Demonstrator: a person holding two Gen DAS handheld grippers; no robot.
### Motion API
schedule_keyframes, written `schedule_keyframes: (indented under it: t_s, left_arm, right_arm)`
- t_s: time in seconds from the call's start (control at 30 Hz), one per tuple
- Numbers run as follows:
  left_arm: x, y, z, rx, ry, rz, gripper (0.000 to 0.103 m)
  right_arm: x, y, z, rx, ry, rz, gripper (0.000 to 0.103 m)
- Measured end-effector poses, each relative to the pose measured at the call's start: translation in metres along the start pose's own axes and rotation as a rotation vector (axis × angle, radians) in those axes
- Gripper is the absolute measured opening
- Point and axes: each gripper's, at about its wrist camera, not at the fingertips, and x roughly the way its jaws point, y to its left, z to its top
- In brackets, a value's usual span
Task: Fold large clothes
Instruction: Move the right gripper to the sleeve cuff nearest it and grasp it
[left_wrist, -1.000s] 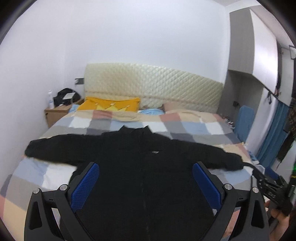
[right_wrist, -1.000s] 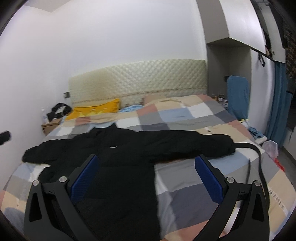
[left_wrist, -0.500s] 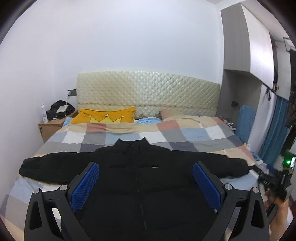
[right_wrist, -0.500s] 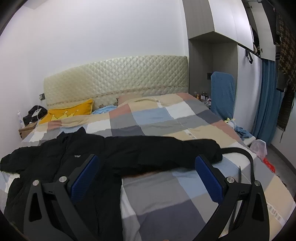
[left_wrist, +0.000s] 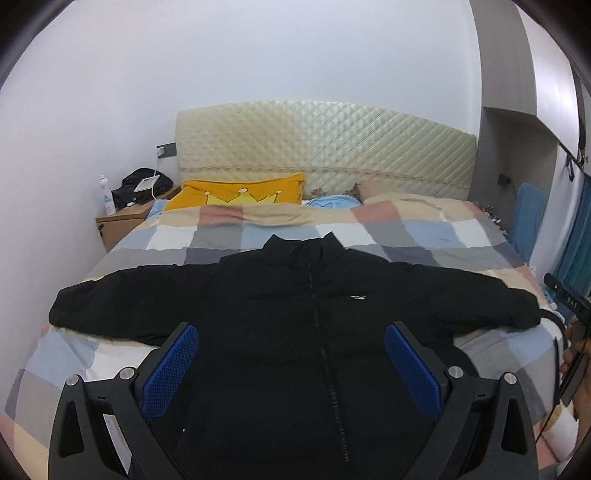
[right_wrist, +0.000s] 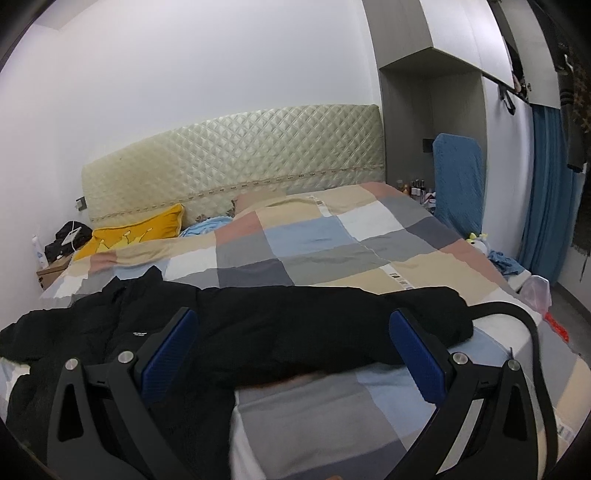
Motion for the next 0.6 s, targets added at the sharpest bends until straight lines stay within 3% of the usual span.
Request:
schedule_keyframes:
  t_s: [0.17,0.3,0.53,0.6]
  left_arm:
    - [0.019,0.012,-0.012,-0.029,-0.013,-0.002,0.102]
    - [0.04,0.024,-0.023,-0.053,0.009,-0.005,0.102]
    - [0.076,0.033,-0.045,-0.054,0.095,0.009,0.102]
    - [0.079,0.034,-0.05,-0.05,0.103,0.013,0.102]
  right_arm:
    - [0.036,-0.015,-0.013,-0.017,0.037,-0.031,0.103]
    - [0.061,-0.039,-0.031,-0.013,0.082,-0.128,0.103]
    - [0.091,-0.108,-0.06,0.227,0.133,-0.178,0.102]
    - [0.103,-0.128,-0.07,0.294,0.162,-0.177,0.096]
